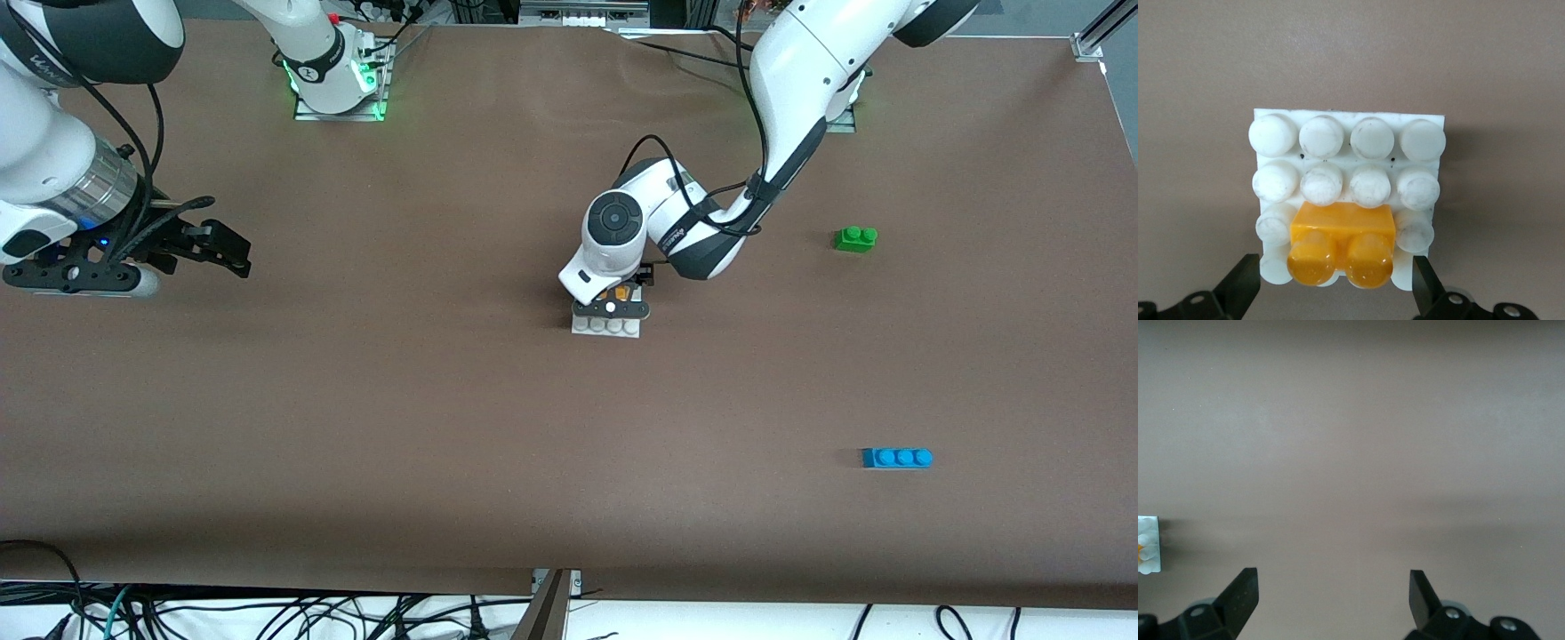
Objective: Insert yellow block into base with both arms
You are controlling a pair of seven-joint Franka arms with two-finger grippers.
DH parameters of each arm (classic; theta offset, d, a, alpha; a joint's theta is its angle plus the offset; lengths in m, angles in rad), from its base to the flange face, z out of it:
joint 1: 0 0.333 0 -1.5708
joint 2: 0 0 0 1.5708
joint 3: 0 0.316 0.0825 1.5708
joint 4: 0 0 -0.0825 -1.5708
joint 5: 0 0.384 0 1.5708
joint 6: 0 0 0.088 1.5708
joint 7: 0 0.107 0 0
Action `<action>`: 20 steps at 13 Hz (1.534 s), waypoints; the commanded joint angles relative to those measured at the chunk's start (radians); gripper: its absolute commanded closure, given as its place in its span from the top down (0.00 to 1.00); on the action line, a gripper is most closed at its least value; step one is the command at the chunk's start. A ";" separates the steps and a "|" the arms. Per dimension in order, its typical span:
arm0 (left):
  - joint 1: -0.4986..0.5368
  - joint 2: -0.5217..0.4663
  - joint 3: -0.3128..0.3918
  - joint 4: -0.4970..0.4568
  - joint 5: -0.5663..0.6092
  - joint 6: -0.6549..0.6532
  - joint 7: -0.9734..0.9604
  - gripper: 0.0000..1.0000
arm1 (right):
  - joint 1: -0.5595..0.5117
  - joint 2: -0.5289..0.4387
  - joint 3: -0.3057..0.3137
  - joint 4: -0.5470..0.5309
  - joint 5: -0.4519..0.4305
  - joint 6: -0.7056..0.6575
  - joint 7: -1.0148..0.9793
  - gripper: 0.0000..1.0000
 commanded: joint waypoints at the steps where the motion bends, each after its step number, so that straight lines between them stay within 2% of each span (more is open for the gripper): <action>1: -0.007 -0.055 0.003 0.020 0.029 -0.094 -0.033 1.00 | 0.001 0.000 0.000 0.013 0.000 -0.004 0.006 1.00; 8: 0.060 -0.268 -0.002 0.059 0.011 -0.309 -0.018 1.00 | 0.001 -0.001 0.000 0.012 0.000 -0.004 0.006 1.00; 13: 0.158 -0.407 0.004 0.096 -0.044 -0.465 0.056 1.00 | 0.001 -0.001 0.000 0.012 0.000 -0.004 0.006 1.00; 15: 0.201 -0.492 0.044 0.093 -0.090 -0.533 0.126 1.00 | 0.001 -0.001 0.000 0.013 -0.001 -0.004 0.004 1.00; 17: 0.215 -0.575 0.169 0.076 -0.209 -0.562 0.290 1.00 | 0.001 -0.001 0.000 0.013 -0.001 -0.004 0.004 1.00; 18: 0.220 -0.595 0.218 0.076 -0.225 -0.564 0.354 1.00 | 0.001 -0.001 0.000 0.013 -0.001 -0.004 0.004 1.00; 20: 0.293 -0.622 0.253 0.073 -0.230 -0.555 0.515 1.00 | 0.001 -0.001 0.000 0.013 -0.001 -0.004 0.006 1.00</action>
